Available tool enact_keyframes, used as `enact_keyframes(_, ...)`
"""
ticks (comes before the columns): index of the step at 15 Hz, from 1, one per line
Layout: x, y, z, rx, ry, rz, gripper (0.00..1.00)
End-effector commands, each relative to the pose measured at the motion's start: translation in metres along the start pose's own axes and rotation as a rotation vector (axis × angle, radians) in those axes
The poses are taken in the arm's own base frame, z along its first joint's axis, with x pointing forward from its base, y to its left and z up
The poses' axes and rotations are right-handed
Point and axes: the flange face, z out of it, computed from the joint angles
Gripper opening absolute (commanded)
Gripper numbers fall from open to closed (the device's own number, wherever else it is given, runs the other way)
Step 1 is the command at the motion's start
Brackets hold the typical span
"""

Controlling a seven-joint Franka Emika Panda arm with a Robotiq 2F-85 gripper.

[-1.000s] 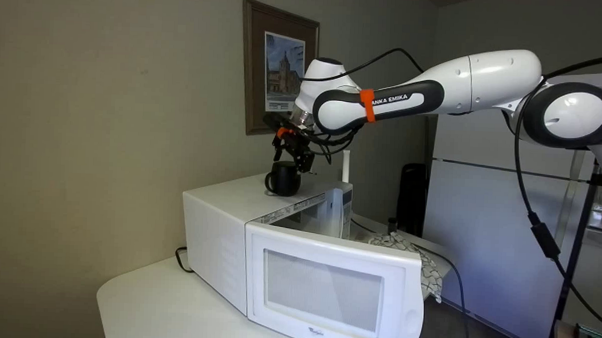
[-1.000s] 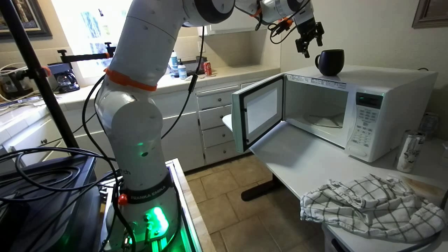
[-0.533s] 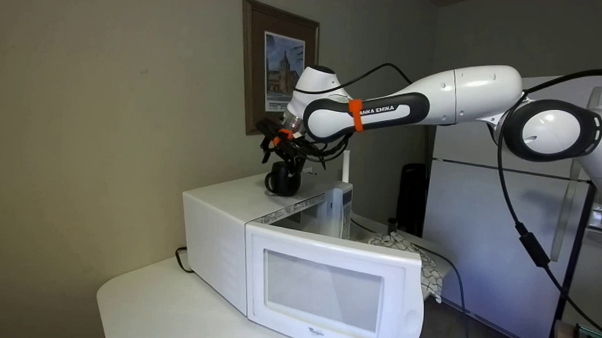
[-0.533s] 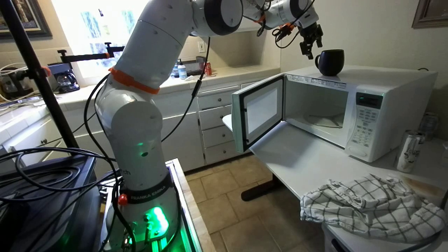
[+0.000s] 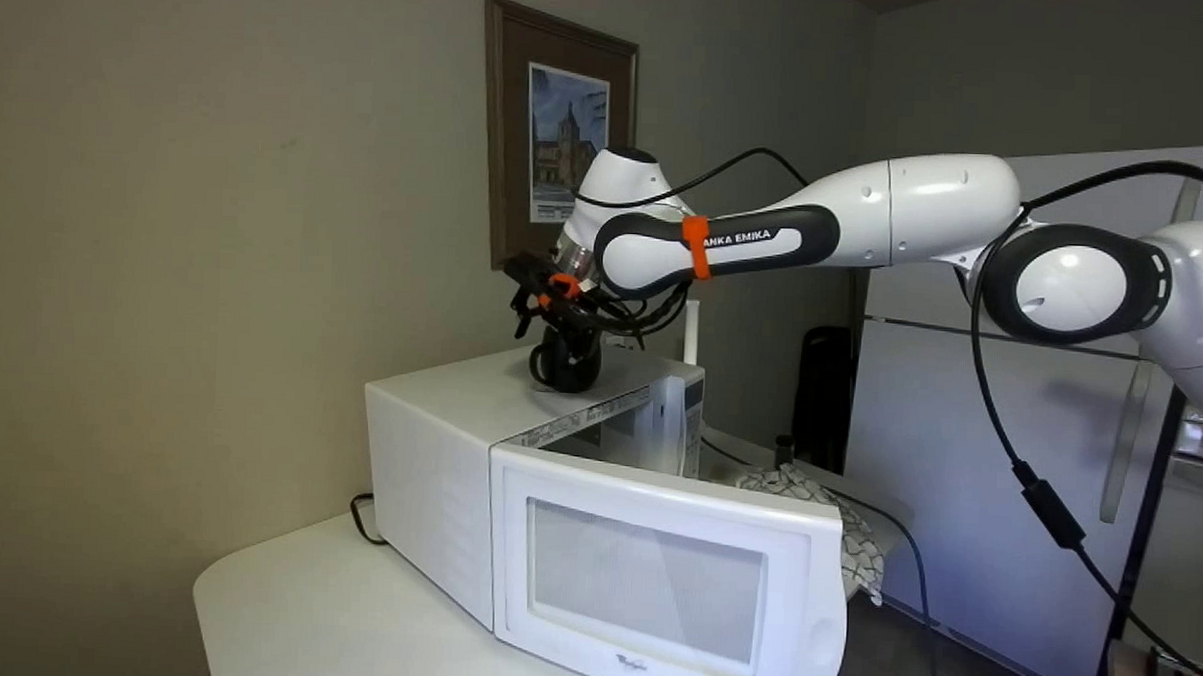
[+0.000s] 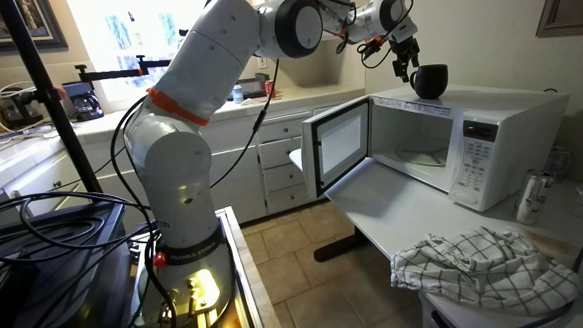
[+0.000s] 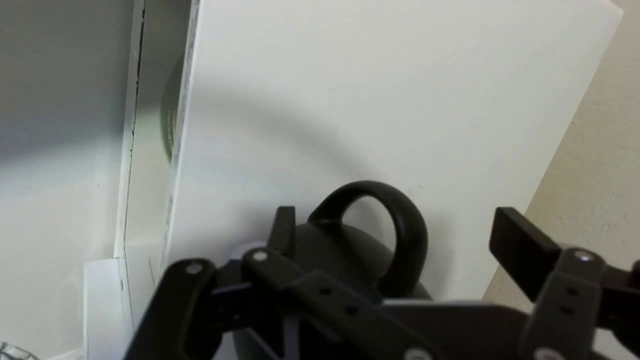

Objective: Move the mug closer to the towel

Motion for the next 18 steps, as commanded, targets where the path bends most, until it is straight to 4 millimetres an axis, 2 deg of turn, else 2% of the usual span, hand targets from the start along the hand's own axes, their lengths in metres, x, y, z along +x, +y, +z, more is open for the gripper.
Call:
enact_keyframes(1, -0.002, -0.005, 0.006, -0.016, -0.011, 0.019, 1.00)
enact_keyframes(10, 0.011, -0.002, 0.002, -0.128, 0.003, 0.087, 1.00)
enact_keyframes(18, 0.019, 0.008, 0.008, -0.229, 0.005, 0.122, 1.00)
